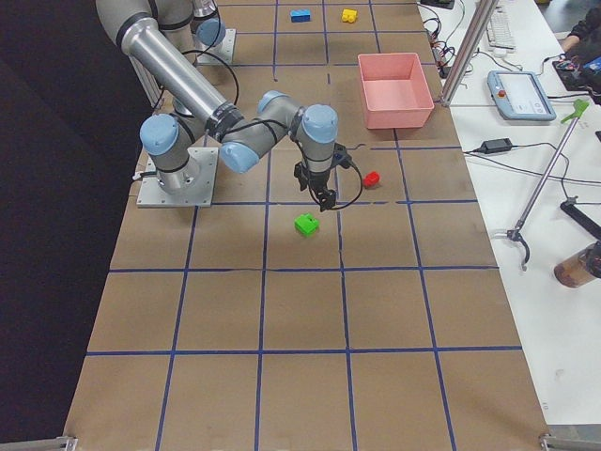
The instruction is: Put all blocks into box
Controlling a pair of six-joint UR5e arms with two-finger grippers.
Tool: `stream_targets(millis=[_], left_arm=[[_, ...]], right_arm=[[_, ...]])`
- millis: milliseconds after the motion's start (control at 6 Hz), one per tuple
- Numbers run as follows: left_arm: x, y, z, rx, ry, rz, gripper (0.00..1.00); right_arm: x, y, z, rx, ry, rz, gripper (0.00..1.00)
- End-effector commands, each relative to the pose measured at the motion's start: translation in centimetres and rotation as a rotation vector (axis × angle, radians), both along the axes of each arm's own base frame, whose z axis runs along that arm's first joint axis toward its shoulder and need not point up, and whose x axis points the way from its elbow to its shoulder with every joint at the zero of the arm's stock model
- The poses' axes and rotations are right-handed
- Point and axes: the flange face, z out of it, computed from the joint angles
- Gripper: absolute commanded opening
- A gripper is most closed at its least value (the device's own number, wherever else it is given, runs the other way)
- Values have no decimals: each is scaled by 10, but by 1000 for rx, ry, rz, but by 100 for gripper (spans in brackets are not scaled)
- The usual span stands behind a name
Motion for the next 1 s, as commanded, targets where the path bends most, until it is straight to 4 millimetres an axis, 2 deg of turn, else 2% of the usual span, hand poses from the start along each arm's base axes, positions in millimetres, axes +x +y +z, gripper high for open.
stream_targets(millis=[0, 333, 500, 833], left_arm=[[84, -16, -60, 7, 16, 26, 99], [104, -37, -101, 1, 4, 38, 99], [110, -42, -108, -18, -12, 40, 99], [115, -49, -134, 11, 9, 78, 99]], right_arm=[[-3, -5, -40, 32, -40, -59, 100], [-6, -13, -72, 47, -72, -50, 100], [-10, -17, -88, 52, -75, -46, 100], [-7, -13, -99, 77, -87, -45, 100]])
